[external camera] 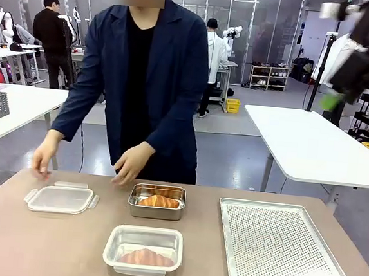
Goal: Place the bread into the airtight container.
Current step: Pick up a Butter Roll and place it into an empty Airtight Container.
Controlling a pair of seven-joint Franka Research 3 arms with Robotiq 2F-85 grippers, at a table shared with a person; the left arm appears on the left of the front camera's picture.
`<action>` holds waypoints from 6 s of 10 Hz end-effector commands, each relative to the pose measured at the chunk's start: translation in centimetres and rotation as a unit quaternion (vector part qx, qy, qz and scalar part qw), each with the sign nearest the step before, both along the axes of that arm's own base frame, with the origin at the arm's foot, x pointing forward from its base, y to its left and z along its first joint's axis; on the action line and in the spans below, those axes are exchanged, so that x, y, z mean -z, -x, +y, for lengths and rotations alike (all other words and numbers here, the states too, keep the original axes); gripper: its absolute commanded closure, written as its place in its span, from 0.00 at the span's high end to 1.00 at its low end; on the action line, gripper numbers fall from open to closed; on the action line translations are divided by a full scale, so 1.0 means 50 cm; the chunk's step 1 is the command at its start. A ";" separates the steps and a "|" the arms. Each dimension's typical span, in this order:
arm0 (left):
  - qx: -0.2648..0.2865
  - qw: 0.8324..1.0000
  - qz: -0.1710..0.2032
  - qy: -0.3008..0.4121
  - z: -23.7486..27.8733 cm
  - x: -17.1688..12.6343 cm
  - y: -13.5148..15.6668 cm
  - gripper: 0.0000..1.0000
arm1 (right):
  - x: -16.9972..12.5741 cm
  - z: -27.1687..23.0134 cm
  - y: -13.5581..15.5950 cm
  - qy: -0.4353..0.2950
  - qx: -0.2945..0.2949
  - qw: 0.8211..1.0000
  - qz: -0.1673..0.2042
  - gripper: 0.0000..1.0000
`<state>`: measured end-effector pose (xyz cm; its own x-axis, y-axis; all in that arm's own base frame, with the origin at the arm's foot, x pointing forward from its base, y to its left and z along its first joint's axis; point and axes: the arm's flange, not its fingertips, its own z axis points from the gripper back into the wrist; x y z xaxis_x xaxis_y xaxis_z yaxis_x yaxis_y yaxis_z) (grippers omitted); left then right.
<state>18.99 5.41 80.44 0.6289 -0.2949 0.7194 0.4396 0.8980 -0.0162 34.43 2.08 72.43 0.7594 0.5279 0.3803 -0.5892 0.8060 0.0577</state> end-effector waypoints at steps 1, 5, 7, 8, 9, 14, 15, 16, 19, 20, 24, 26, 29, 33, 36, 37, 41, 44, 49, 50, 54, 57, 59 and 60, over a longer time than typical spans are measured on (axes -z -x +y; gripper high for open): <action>0.005 1.000 -0.001 0.001 -0.002 -0.001 0.000 1.00 | -0.018 -0.069 0.047 -0.023 0.028 0.999 0.023 1.00; 0.005 1.000 -0.001 0.001 -0.002 -0.001 0.000 1.00 | -0.051 -0.129 0.180 -0.021 0.078 0.996 0.029 1.00; 0.005 1.000 -0.001 0.001 -0.002 -0.001 0.000 1.00 | -0.057 -0.113 0.187 -0.010 0.096 0.995 0.028 1.00; 0.005 1.000 -0.001 0.001 -0.002 -0.001 0.000 1.00 | -0.056 -0.110 0.191 -0.014 0.095 0.995 0.024 1.00; 0.005 1.000 -0.001 0.001 -0.002 -0.001 0.000 1.00 | -0.063 -0.131 0.192 -0.020 0.071 0.997 0.023 1.00; 0.005 1.000 -0.001 0.001 -0.002 -0.001 0.000 1.00 | -0.063 -0.131 0.192 -0.020 0.071 0.997 0.023 1.00; 0.005 1.000 -0.001 0.001 -0.002 -0.001 0.000 1.00 | -0.063 -0.131 0.192 -0.020 0.071 0.997 0.023 1.00; 0.005 1.000 -0.001 0.001 -0.002 -0.001 0.000 1.00 | -0.063 -0.131 0.192 -0.020 0.071 0.997 0.023 1.00; 0.005 1.000 -0.001 0.001 -0.002 -0.001 0.000 1.00 | -0.063 -0.131 0.192 -0.020 0.071 0.997 0.023 1.00; 0.005 1.000 -0.001 0.001 -0.002 -0.001 0.000 1.00 | -0.063 -0.131 0.192 -0.020 0.071 0.997 0.023 1.00; 0.005 1.000 -0.001 0.001 -0.002 -0.001 0.000 1.00 | -0.063 -0.131 0.192 -0.020 0.071 0.997 0.023 1.00; 0.005 1.000 -0.001 0.001 -0.002 -0.001 0.000 1.00 | -0.063 -0.131 0.192 -0.020 0.071 0.997 0.023 1.00; 0.005 1.000 -0.001 0.001 -0.002 -0.001 0.000 1.00 | -0.063 -0.131 0.192 -0.020 0.071 0.997 0.023 1.00; 0.005 1.000 -0.001 0.001 -0.002 -0.001 0.000 1.00 | -0.063 -0.131 0.192 -0.020 0.071 0.997 0.023 1.00; 0.005 1.000 -0.001 0.001 -0.002 -0.001 0.000 1.00 | -0.063 -0.131 0.192 -0.020 0.071 0.997 0.023 1.00; 0.005 1.000 -0.001 0.001 -0.002 -0.001 0.000 1.00 | -0.063 -0.131 0.192 -0.020 0.071 0.997 0.023 1.00; 0.005 1.000 -0.001 0.001 -0.002 -0.001 0.000 1.00 | -0.063 -0.131 0.192 -0.020 0.071 0.997 0.023 1.00; 0.005 1.000 -0.001 0.001 -0.002 -0.001 0.000 1.00 | -0.063 -0.131 0.192 -0.020 0.071 0.997 0.023 1.00; 0.005 1.000 -0.001 0.001 -0.002 -0.001 0.000 1.00 | -0.063 -0.131 0.192 -0.020 0.071 0.997 0.023 1.00; 0.005 1.000 -0.001 0.001 -0.002 -0.001 0.000 1.00 | -0.063 -0.131 0.192 -0.020 0.071 0.997 0.023 1.00; 0.005 1.000 -0.001 0.001 -0.002 -0.001 0.000 1.00 | -0.063 -0.131 0.192 -0.020 0.071 0.997 0.023 1.00; 0.005 1.000 -0.001 0.001 -0.002 -0.001 0.000 1.00 | -0.063 -0.131 0.192 -0.020 0.071 0.997 0.023 1.00; 0.005 1.000 -0.001 0.001 -0.002 -0.001 0.000 1.00 | -0.063 -0.131 0.192 -0.020 0.071 0.997 0.023 1.00; 0.005 1.000 -0.001 0.001 -0.002 -0.001 0.000 1.00 | -0.063 -0.131 0.192 -0.020 0.071 0.997 0.023 1.00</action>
<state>19.00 5.41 80.44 0.6290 -0.2949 0.7193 0.4397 0.8980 -0.0163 24.89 -4.32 75.56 0.8463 0.3910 0.3619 -0.4583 0.8806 0.1204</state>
